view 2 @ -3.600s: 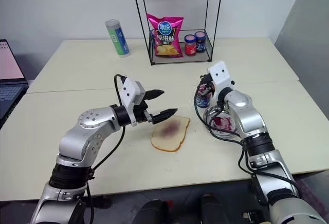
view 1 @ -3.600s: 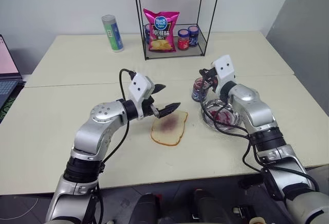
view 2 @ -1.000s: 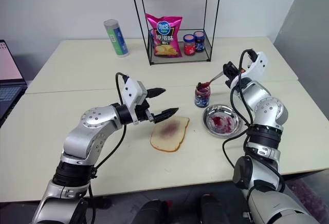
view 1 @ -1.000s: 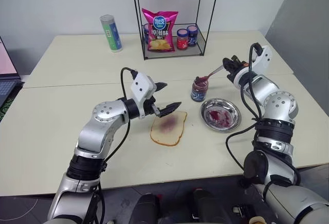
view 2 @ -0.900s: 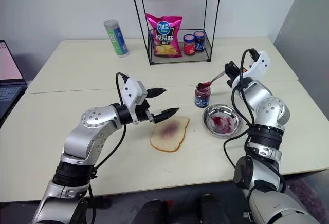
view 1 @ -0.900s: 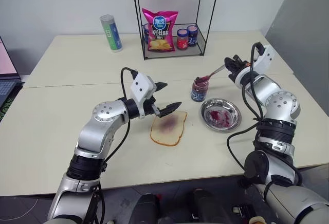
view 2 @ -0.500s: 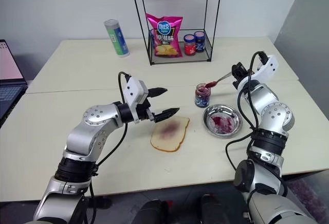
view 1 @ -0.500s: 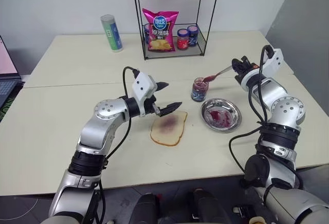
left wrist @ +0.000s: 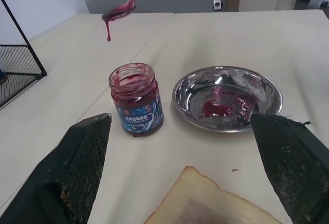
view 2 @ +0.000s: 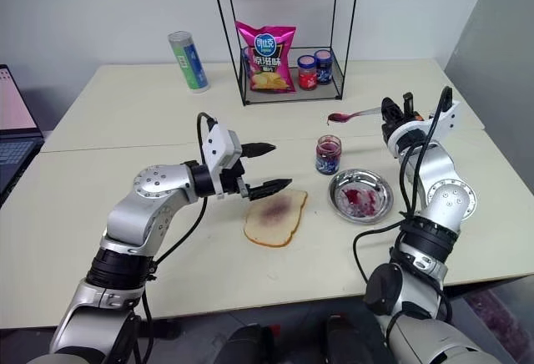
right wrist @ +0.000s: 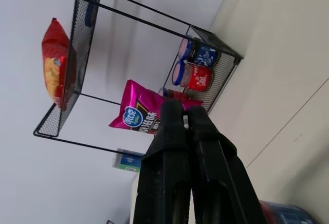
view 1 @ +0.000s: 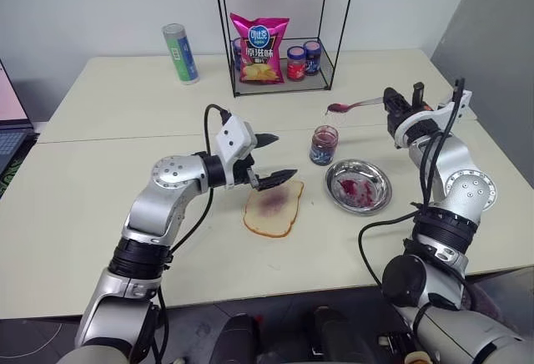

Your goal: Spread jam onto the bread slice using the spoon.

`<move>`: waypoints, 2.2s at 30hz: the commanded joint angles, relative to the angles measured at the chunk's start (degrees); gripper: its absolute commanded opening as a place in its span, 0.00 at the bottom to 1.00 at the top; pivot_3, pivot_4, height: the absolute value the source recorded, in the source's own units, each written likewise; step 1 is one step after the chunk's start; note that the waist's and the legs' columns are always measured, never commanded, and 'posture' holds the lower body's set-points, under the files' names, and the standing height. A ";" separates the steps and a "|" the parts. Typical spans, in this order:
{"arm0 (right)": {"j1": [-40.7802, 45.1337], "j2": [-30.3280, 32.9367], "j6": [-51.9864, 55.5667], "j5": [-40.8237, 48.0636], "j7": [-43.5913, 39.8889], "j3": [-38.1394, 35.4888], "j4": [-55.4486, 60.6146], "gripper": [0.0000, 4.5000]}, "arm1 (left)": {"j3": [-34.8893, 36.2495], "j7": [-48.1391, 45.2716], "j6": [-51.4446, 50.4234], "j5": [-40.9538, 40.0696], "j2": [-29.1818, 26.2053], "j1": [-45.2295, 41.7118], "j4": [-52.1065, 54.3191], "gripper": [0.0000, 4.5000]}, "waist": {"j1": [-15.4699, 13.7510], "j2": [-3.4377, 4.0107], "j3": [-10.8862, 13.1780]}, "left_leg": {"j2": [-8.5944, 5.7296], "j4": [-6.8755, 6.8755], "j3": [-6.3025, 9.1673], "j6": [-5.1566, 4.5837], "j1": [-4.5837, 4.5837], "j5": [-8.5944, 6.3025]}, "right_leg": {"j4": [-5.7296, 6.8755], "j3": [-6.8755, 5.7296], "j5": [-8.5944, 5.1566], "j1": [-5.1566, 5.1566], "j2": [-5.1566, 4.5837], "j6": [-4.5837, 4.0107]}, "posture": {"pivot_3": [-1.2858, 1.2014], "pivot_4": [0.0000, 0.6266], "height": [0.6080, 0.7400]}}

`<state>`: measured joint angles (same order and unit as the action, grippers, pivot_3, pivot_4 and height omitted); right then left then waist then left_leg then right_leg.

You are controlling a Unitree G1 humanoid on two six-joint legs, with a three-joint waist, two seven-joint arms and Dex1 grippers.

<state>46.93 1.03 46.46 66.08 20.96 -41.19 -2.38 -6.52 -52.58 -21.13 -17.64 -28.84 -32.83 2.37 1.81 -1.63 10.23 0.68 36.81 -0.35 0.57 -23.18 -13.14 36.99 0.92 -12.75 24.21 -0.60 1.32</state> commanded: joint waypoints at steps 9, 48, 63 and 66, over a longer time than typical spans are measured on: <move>2.37 -3.98 -0.61 12.86 6.79 8.92 5.41 0.01 | 10.63 4.27 -6.68 -4.68 -6.07 10.83 15.48 1.00 | 0.45 0.12 0.07 | 0.07 -0.10 0.00 -0.01 -0.01 -0.01 | -0.01 0.02 -0.02 0.08 -0.10 -0.04 | 0.52 0.24 1.00; -17.49 17.02 -7.87 -33.71 -31.52 61.12 24.77 0.01 | 21.93 8.64 -13.49 -14.15 -14.72 38.89 39.09 1.00 | -0.03 0.14 0.15 | -0.03 -0.11 0.11 0.00 -0.03 -0.02 | -0.07 -0.17 -0.38 0.09 -0.40 -0.60 | 0.52 0.24 1.00; -17.45 17.37 -9.82 -41.92 -37.20 55.34 22.63 0.01 | 18.00 9.14 -10.13 -11.93 -14.04 36.57 35.60 1.00 | -0.13 0.12 0.16 | -0.04 -0.08 0.11 0.00 -0.02 -0.01 | -0.03 -0.17 -0.37 0.08 -0.40 -0.58 | 0.52 0.24 1.00; -17.99 13.26 -5.87 -36.65 -34.86 50.34 23.21 0.01 | 17.45 8.79 -9.41 -11.65 -14.11 36.00 34.91 1.00 | -0.13 0.12 0.16 | -0.04 -0.08 0.10 0.00 -0.03 -0.01 | -0.03 -0.17 -0.36 0.08 -0.40 -0.57 | 0.52 0.24 1.00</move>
<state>28.98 16.81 38.45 25.23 -15.55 13.41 18.68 11.24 -43.39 -32.10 -29.62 -42.96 4.04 37.03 1.68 -1.51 10.39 0.65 36.73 -0.24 0.57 -23.20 -13.16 36.96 0.75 -13.09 24.29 -1.00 0.79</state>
